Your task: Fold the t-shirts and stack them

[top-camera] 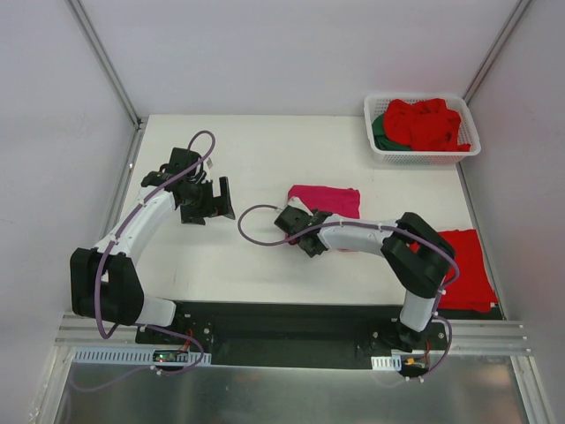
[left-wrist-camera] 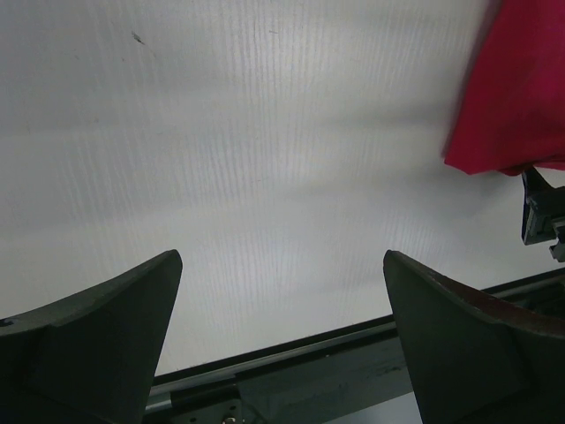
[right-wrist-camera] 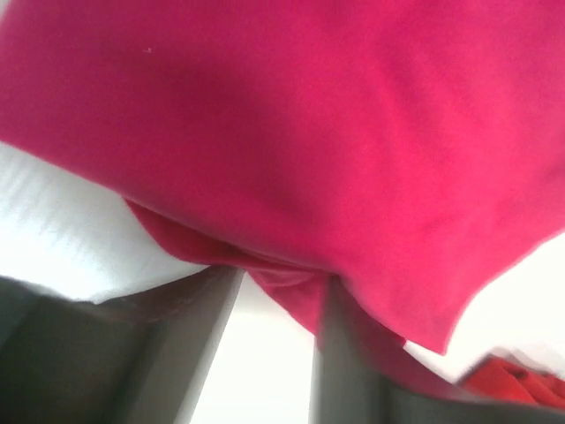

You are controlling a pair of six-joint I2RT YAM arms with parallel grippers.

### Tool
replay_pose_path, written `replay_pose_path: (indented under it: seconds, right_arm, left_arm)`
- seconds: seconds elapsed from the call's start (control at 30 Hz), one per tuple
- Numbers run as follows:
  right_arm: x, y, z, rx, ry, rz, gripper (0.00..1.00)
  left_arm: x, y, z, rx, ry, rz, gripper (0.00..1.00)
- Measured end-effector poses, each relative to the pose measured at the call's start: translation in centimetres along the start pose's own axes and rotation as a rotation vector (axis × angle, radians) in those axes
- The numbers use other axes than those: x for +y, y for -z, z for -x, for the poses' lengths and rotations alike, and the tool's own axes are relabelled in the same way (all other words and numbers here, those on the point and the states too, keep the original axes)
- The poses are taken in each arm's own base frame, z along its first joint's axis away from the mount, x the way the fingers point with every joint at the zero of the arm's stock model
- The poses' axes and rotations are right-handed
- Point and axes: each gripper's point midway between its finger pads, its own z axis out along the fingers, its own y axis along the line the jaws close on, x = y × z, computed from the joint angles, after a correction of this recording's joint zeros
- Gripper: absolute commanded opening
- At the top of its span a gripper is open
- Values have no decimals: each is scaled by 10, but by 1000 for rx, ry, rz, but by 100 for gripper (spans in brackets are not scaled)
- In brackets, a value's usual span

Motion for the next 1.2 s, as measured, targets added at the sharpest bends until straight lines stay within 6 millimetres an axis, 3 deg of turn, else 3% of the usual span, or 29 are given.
replay_pose_path:
  seconds: [0.03, 0.07, 0.1, 0.37, 0.6, 0.77, 0.9, 1.03, 1.2]
  right_arm:
    - [-3, 0, 2, -5, -1, -10, 76]
    - [-5, 2, 5, -9, -8, -14, 89]
    - [-6, 3, 9, -15, -16, -10, 92]
    - [-8, 15, 9, -4, -44, 49, 93]
    - [-48, 28, 30, -47, -192, 64, 92]
    - [-65, 22, 42, -62, -252, 44, 86]
    - [-61, 5, 54, -61, -297, 66, 83]
    - [-50, -20, 52, 1, -393, 128, 82]
    - [-60, -22, 54, 39, -537, 126, 82]
  left_arm:
    - [0, 0, 0, 0, 0, 0, 99]
    - [0, 0, 0, 0, 0, 0, 99]
    - [0, 0, 0, 0, 0, 0, 99]
    - [0, -1, 0, 3, 0, 1, 99]
    - [0, -1, -1, 5, 1, 1, 99]
    - [0, -1, -1, 6, 1, 1, 99]
    - [0, -2, -1, 7, -2, 0, 99]
    - [-1, -2, -3, 11, -7, -1, 99]
    - [1, -4, -5, 19, -5, 2, 99]
